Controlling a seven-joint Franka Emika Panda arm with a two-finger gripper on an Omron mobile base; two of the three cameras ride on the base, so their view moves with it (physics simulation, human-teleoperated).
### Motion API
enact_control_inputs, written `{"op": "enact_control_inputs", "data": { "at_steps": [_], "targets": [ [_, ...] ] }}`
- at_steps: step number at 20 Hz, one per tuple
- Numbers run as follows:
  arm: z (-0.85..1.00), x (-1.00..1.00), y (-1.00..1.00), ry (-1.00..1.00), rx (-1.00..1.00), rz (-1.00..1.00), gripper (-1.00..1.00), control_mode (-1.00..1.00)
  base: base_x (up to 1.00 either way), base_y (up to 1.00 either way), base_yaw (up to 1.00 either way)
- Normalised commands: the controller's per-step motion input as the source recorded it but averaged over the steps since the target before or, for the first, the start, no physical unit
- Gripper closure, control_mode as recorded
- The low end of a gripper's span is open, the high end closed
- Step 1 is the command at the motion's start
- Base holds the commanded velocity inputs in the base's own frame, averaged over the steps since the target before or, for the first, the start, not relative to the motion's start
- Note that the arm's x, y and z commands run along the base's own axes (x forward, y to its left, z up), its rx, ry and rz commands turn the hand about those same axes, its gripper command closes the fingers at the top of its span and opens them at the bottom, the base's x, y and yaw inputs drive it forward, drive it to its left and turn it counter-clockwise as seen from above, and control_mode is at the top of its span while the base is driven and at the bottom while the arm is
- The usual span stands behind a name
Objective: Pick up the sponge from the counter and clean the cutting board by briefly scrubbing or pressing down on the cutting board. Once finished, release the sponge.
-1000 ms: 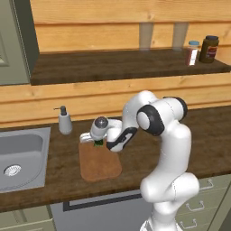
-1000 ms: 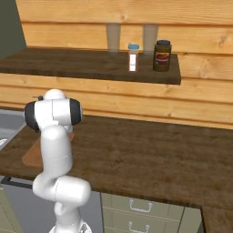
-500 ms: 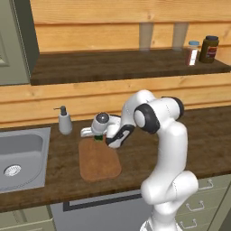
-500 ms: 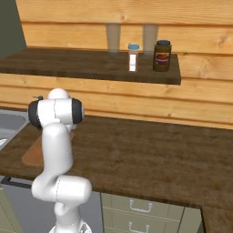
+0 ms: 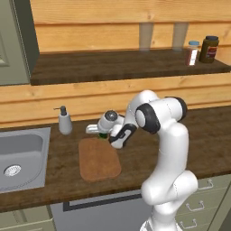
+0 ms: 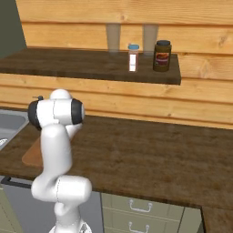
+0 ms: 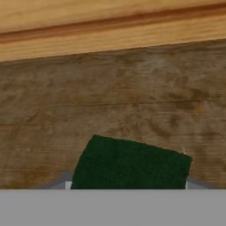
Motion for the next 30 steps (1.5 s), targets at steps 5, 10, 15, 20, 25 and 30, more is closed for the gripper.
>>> {"op": "enact_control_inputs", "data": {
  "at_steps": [5,10,15,20,25,30],
  "targets": [
    [-0.10,-0.13,-0.22,0.00,0.02,-0.02,1.00,-1.00,0.00,0.00,0.00],
    [-0.10,-0.07,-0.01,0.00,0.00,-0.01,1.00,-1.00,0.00,0.00,0.00],
    [-0.02,-0.56,-0.05,0.00,0.00,-0.01,1.00,-1.00,0.00,0.00,0.00],
    [-0.07,-0.26,-0.06,0.00,0.00,-0.03,1.00,-1.00,0.00,0.00,0.00],
    [-0.28,-0.23,-0.03,-0.03,0.00,-0.03,1.00,-1.00,0.00,0.00,0.00],
    [-0.23,-0.51,-0.11,-0.07,0.00,-0.11,1.00,-1.00,0.00,0.00,0.00]
  ]
}}
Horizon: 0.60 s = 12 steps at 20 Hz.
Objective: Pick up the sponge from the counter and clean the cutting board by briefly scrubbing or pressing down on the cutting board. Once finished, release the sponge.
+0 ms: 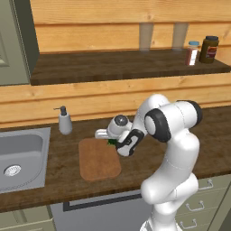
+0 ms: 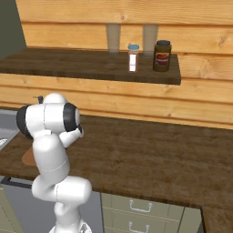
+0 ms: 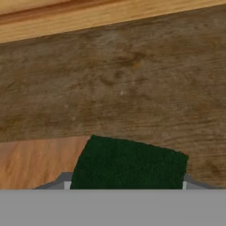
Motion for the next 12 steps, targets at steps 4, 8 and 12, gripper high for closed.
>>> {"op": "enact_control_inputs", "data": {
  "at_steps": [4,8,12],
  "targets": [
    [-0.32,-0.13,0.14,0.00,-0.02,-0.28,1.00,-1.00,0.00,0.00,0.00],
    [-0.04,-0.08,-0.03,0.04,0.02,-0.46,1.00,-1.00,0.00,0.00,0.00],
    [0.03,-0.07,-0.28,0.17,0.18,-0.51,1.00,-1.00,0.00,0.00,0.00]
  ]
}}
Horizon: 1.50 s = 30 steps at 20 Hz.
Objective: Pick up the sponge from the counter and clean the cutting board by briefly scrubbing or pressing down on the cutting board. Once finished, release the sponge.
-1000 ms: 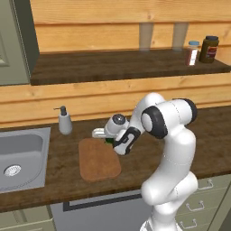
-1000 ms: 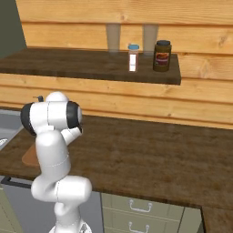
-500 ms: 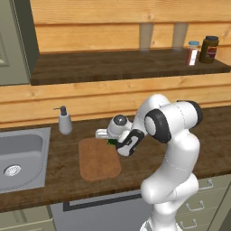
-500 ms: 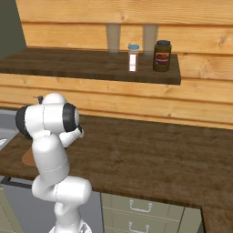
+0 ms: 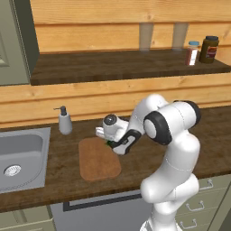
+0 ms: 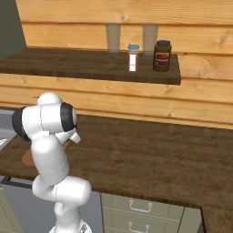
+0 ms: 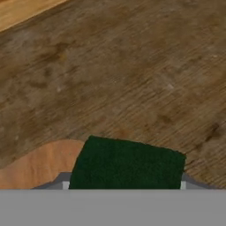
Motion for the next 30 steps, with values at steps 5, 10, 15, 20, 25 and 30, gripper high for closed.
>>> {"op": "enact_control_inputs", "data": {
  "at_steps": [5,10,15,20,25,30],
  "targets": [
    [0.21,-0.09,-0.37,0.05,0.26,-0.49,1.00,-1.00,0.00,0.00,0.00],
    [0.23,0.06,-0.48,0.03,0.23,-0.41,1.00,-1.00,0.00,0.00,0.00],
    [0.22,0.52,-0.01,0.30,0.06,-0.22,1.00,-1.00,0.00,0.00,0.00],
    [0.13,0.44,0.01,0.24,0.00,-0.11,1.00,-1.00,0.00,0.00,0.00],
    [-0.08,0.03,0.18,0.00,0.03,-0.10,1.00,-1.00,0.00,0.00,0.00],
    [-0.20,0.00,0.19,0.00,0.00,-0.14,1.00,-1.00,0.00,0.00,0.00]
  ]
}}
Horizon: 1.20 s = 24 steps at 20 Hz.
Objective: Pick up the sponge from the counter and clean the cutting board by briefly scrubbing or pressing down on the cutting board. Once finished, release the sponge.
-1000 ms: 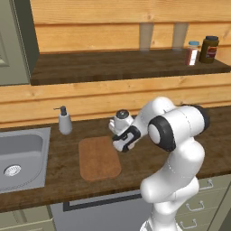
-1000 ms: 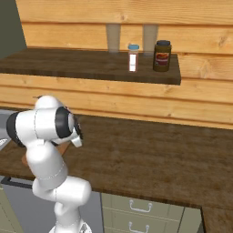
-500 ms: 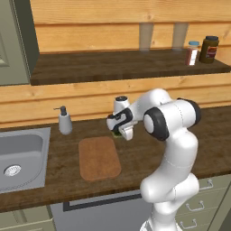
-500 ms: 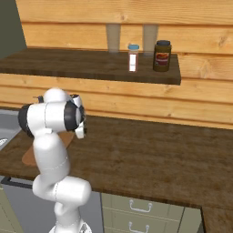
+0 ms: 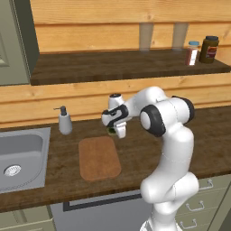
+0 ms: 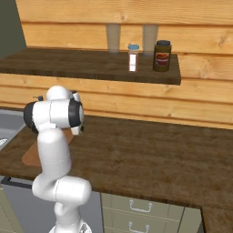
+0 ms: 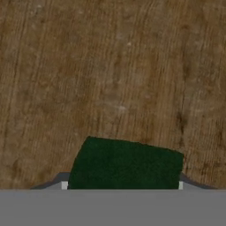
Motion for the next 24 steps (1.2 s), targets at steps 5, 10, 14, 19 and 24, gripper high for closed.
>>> {"op": "enact_control_inputs", "data": {
  "at_steps": [5,10,14,19,24],
  "targets": [
    [-0.30,-0.16,0.00,-0.05,0.00,-0.12,1.00,-1.00,0.00,0.00,0.00],
    [-0.24,-0.24,0.13,-0.09,0.00,-0.07,1.00,-1.00,0.00,0.00,0.00],
    [-0.19,-0.23,0.01,-0.05,0.00,0.00,1.00,-1.00,0.00,0.00,0.00],
    [-0.42,-0.04,0.03,0.00,-0.01,0.00,1.00,-1.00,0.00,0.00,0.00],
    [-0.10,-0.68,0.27,-0.09,-0.04,0.00,1.00,-1.00,0.00,0.00,0.00]
  ]
}}
